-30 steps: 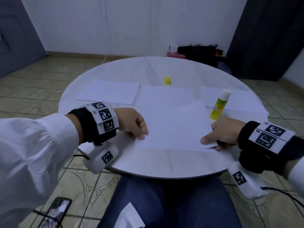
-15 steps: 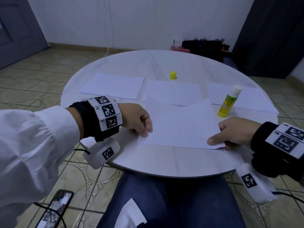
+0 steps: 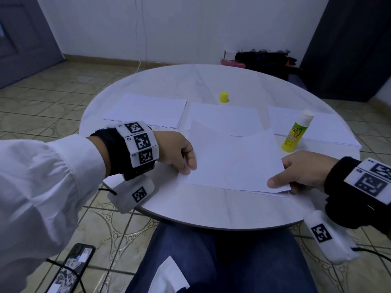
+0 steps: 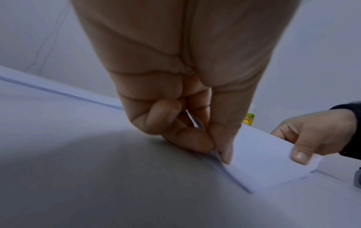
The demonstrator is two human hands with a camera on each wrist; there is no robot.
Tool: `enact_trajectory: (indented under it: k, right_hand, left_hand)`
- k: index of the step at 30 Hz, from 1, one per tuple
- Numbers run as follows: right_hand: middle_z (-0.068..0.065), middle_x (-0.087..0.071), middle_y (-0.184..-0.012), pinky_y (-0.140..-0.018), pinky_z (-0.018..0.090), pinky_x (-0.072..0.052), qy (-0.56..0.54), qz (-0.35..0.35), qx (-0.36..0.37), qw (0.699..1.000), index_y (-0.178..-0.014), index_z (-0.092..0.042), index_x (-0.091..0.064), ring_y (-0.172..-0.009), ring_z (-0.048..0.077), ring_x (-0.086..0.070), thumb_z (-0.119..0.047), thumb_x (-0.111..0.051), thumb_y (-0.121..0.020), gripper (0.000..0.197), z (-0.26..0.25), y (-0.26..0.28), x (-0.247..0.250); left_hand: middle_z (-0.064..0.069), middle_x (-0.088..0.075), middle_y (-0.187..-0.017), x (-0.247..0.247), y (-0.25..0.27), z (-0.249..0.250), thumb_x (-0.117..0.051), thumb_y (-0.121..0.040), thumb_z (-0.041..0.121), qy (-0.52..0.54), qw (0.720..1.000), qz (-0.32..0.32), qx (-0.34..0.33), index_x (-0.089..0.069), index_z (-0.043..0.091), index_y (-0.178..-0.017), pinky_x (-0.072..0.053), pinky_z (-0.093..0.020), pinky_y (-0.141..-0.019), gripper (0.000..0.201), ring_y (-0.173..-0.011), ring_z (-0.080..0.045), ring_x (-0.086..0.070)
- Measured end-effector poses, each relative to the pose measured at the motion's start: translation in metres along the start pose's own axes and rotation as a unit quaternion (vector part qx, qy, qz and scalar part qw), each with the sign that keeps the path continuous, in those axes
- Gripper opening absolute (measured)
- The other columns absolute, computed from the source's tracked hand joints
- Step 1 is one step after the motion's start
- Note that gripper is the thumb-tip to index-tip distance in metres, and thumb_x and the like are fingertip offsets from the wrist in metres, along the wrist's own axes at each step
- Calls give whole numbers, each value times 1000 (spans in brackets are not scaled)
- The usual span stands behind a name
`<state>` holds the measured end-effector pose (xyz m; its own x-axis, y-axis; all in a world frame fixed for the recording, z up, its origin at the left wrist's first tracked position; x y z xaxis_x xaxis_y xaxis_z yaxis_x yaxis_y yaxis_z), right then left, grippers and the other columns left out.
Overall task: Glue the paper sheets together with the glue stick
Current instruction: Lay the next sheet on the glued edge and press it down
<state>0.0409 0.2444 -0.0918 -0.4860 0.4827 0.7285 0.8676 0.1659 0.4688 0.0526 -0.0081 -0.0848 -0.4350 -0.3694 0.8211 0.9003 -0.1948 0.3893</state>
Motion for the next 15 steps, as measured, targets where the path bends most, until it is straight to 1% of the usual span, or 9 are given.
enact_trajectory:
  k: [2, 4, 6, 9, 13, 15]
  right_hand:
    - [9, -57, -52, -50, 24, -32, 1, 0, 0, 1000, -70, -8, -67, -46, 17, -49, -19, -81, -69, 19, 0, -1, 0]
    - [8, -57, -52, -50, 24, -32, 2, -1, 0, 1000, -68, -8, -65, -46, 17, -50, -19, -82, -68, 20, 1, -1, 0]
    - [8, -56, -50, -49, 23, -31, 3, -2, 1, 1000, -65, -10, -63, -46, 17, -49, -18, -82, -69, 21, 2, -2, 0]
    - [11, -58, -56, -49, 24, -31, 2, -6, 2, 1000, -68, -9, -65, -47, 18, -49, -18, -82, -68, 19, 2, -1, -1]
    - [14, -59, -61, -53, 25, -33, 3, -6, 2, 1000, -72, -7, -67, -49, 19, -50, -18, -82, -68, 19, 2, -2, -1]
    - [14, -60, -61, -53, 25, -34, 4, -5, 3, 1000, -71, -8, -67, -50, 19, -50, -18, -82, -68, 19, 3, -3, -1]
  left_hand:
    - [15, -54, -61, 0, 0, -1, -77, -79, 23, 3, 1000, -2, 3, -67, 31, -83, -33, -2, -48, 13, -46, 9, -47]
    - [16, -55, -60, 1, 1, -2, -77, -79, 23, 6, 1000, -3, 6, -67, 32, -82, -33, -1, -49, 13, -47, 9, -47]
    - [15, -56, -62, 1, 1, -2, -77, -79, 24, 6, 1000, -4, 8, -67, 32, -81, -34, -2, -50, 13, -50, 7, -48]
    - [14, -55, -62, 1, 2, -2, -77, -79, 24, 8, 1000, -4, 10, -68, 32, -83, -34, -2, -50, 13, -54, 4, -48]
    - [14, -56, -63, 0, 4, -1, -77, -79, 24, 6, 1000, -2, 11, -68, 32, -83, -36, -9, -55, 13, -56, 3, -49]
    - [15, -56, -63, 0, 4, 0, -77, -78, 25, 7, 1000, -3, 12, -68, 31, -83, -35, -8, -55, 13, -55, 4, -49]
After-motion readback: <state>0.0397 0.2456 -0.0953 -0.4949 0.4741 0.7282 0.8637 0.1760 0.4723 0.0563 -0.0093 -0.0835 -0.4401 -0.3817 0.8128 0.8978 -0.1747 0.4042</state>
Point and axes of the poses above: each hand's wrist, its own y-axis away from the middle knuckle, its own x-axis out of the back of the hand, z = x × y, the point moved 9 cm from there along -y, towards the middle knuckle
